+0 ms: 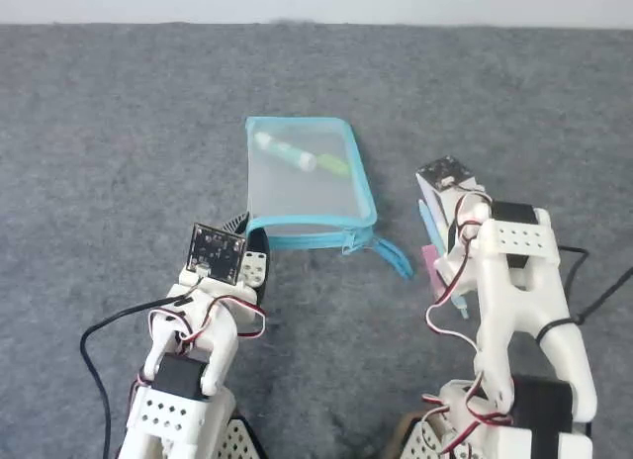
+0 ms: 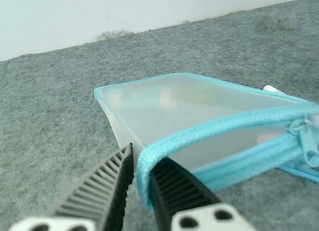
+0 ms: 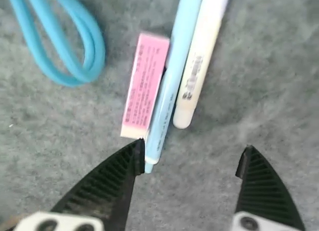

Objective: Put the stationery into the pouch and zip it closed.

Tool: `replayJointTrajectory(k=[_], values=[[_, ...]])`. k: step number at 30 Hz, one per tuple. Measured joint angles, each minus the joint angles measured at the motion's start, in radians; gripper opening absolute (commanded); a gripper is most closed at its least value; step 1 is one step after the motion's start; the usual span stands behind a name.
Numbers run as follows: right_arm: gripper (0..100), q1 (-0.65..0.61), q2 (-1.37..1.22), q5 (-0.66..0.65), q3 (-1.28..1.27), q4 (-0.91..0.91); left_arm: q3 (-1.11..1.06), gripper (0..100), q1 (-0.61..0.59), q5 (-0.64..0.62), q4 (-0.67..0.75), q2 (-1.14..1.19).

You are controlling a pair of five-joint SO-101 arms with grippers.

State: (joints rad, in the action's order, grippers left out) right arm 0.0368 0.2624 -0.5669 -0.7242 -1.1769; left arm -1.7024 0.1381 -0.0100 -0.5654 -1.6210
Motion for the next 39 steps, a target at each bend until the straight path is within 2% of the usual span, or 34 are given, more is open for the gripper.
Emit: replayJointTrajectory(k=[8, 19, 39], values=[[29.8, 0.0, 0.0, -0.009, 0.0, 0.077, 0.0, 1, 0.0, 0.0, 0.0, 0.0], [29.7, 0.003, -0.132, -0.037, 0.0, 0.14, 0.0, 1, 0.0, 0.0, -0.012, 0.0], [29.6, 0.002, -0.132, -0.037, 0.06, 0.143, 0.0, 1, 0.0, 0.0, -0.012, 0.0]])
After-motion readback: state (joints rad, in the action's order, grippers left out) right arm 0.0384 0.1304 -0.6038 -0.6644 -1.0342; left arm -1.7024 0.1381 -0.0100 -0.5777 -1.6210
